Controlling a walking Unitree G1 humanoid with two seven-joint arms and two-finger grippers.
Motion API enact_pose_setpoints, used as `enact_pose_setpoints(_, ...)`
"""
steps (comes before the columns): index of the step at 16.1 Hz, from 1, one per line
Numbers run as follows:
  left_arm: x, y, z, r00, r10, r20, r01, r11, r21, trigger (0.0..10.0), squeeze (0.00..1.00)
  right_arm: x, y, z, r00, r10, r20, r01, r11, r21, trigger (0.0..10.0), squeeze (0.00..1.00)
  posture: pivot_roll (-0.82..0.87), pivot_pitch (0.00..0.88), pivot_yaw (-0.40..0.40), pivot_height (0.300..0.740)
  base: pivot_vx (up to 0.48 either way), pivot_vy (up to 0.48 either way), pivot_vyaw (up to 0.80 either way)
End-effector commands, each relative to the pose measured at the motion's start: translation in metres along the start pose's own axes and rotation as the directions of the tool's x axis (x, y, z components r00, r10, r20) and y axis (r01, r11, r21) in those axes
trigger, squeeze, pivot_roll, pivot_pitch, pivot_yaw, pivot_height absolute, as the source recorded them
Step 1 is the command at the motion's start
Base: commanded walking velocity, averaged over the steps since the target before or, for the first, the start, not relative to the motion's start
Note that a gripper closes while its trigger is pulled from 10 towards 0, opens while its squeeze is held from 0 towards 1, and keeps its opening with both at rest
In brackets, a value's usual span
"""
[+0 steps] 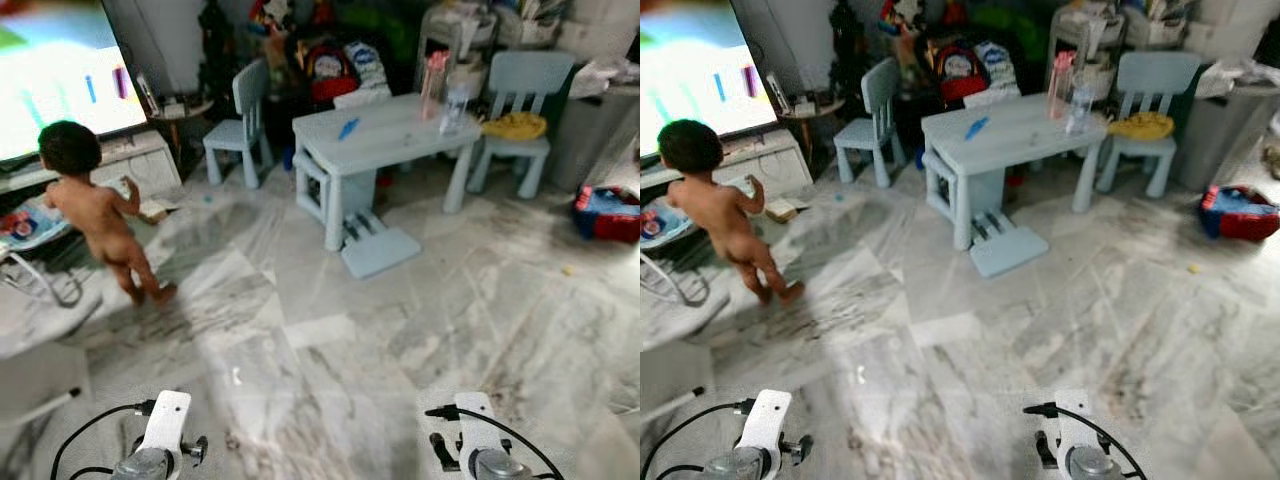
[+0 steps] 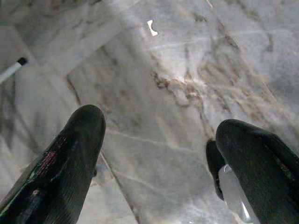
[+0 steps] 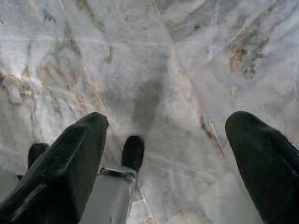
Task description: Hang keys on a hook
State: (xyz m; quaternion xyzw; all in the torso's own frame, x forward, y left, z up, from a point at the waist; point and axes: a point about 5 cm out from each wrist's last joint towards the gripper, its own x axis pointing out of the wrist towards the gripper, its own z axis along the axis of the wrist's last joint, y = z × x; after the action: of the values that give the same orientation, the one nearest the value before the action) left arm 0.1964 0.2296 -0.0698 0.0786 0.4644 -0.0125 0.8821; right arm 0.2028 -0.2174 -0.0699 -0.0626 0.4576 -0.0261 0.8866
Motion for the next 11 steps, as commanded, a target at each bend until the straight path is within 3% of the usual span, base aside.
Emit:
enact_pose_setpoints(1, 0.001, -0.002, 0.001, 1.0, -0.005, -0.008, 0.005, 1.0, 0.013, 10.0, 0.0, 0.0, -0.006, 0.004, 1.0, -0.015, 0.008, 0.015, 1.0, 0.001, 10.0, 0.0, -0.04, 0.0, 0.068, 0.74, 0.0, 0.0, 0.0)
enact_pose_setpoints(6, 0.001, -0.002, 0.0, 1.0, 0.006, -0.016, -0.006, 1.0, 0.015, 10.0, 0.0, 0.0, -0.004, 0.008, 1.0, 0.005, 0.029, -0.006, 0.999, 0.049, 10.0, 0.0, -0.04, 0.0, 0.069, 0.74, 0.0, 0.0, 0.0)
enact_pose_setpoints(7, 0.0, 0.0, -0.001, 1.0, 0.019, -0.02, -0.019, 1.0, -0.005, 10.0, 0.0, 0.001, -0.002, 0.011, 0.999, 0.015, 0.041, -0.017, 0.999, 0.051, 10.0, 0.0, -0.04, 0.0, 0.07, 0.74, 0.0, 0.0, 0.0)
enact_pose_setpoints(8, 0.0, 0.001, -0.003, 0.999, 0.029, -0.026, -0.031, 0.996, -0.083, 10.0, 0.0, 0.002, 0.003, 0.02, 0.997, 0.039, 0.072, -0.043, 0.997, 0.057, 10.0, 0.0, -0.04, 0.0, 0.069, 0.74, 0.0, 0.0, 0.0)
enact_pose_setpoints(10, 0.0, 0.001, -0.003, 0.999, 0.039, -0.024, -0.042, 0.986, -0.159, 10.0, 0.0, 0.003, 0.011, 0.028, 0.993, 0.069, 0.096, -0.074, 0.996, 0.052, 10.0, 0.0, -0.04, 0.0, 0.062, 0.74, 0.0, 0.0, 0.0)
enact_pose_setpoints(11, 0.0, 0.0, -0.004, 0.999, 0.04, -0.031, -0.045, 0.985, -0.167, 10.0, 0.0, 0.003, 0.017, 0.03, 0.991, 0.085, 0.102, -0.089, 0.995, 0.036, 10.0, 0.0, -0.03, 0.0, 0.059, 0.74, 0.0, 0.0, 0.0)
